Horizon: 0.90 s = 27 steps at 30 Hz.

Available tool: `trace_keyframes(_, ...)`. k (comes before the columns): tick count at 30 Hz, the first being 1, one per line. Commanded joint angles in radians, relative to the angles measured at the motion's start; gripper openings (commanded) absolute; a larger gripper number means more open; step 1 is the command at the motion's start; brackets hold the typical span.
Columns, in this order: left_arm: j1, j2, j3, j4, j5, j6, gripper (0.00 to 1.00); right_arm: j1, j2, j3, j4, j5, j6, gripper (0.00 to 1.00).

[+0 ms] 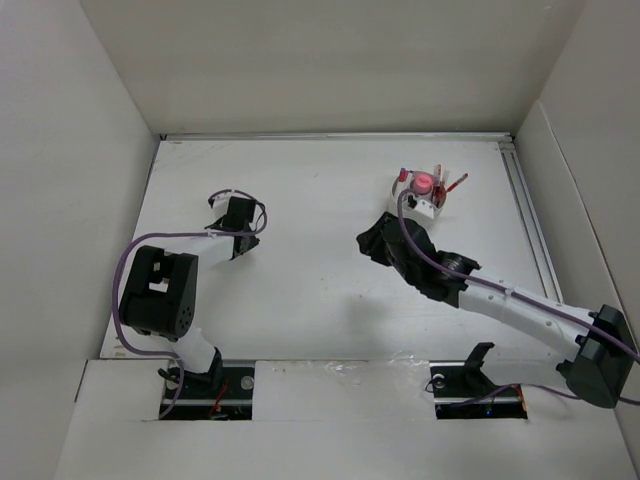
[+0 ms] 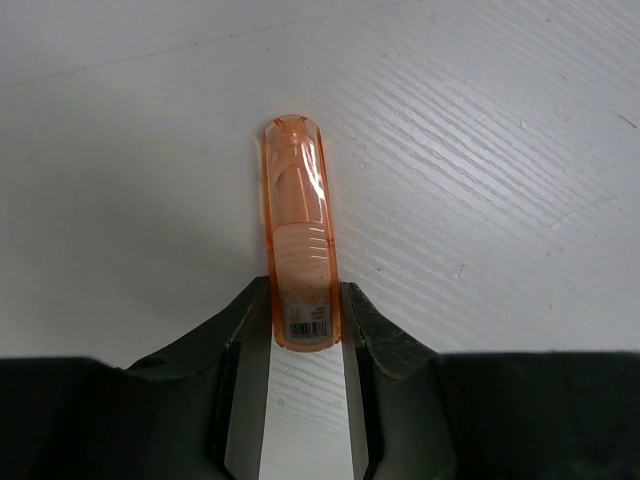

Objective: Sort the stationery into containers
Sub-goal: Pick up the stationery from the center of the board.

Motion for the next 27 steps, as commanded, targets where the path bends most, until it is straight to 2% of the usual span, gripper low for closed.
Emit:
trace_keyframes(1, -0.005, -0.013, -0.016, 0.013, 0.074, 0.015, 0.05, 0.009, 0.023, 0.019, 0.049, 0.019, -0.010, 0.46)
trace_keyframes(3, -0.005, -0.047, -0.030, 0.041, 0.117, 0.028, 0.01, 0.009, 0.034, 0.028, 0.049, 0.007, -0.020, 0.52)
trace_keyframes(8, -0.040, -0.127, -0.068, 0.160, 0.316, 0.060, 0.01, -0.011, 0.092, 0.057, 0.049, -0.059, -0.038, 0.65)
trace_keyframes(13, -0.171, -0.147, -0.068, 0.213, 0.388, 0.071, 0.03, -0.061, 0.126, 0.075, 0.093, -0.211, -0.038, 0.72)
trace_keyframes(19, -0.171, -0.165, -0.123, 0.357, 0.552, 0.061, 0.07, -0.107, 0.135, 0.075, 0.127, -0.289, -0.038, 0.72)
trace_keyframes(27, -0.171, -0.147, -0.156, 0.425, 0.649, 0.071, 0.08, -0.132, 0.248, 0.100, 0.216, -0.413, -0.020, 0.73)
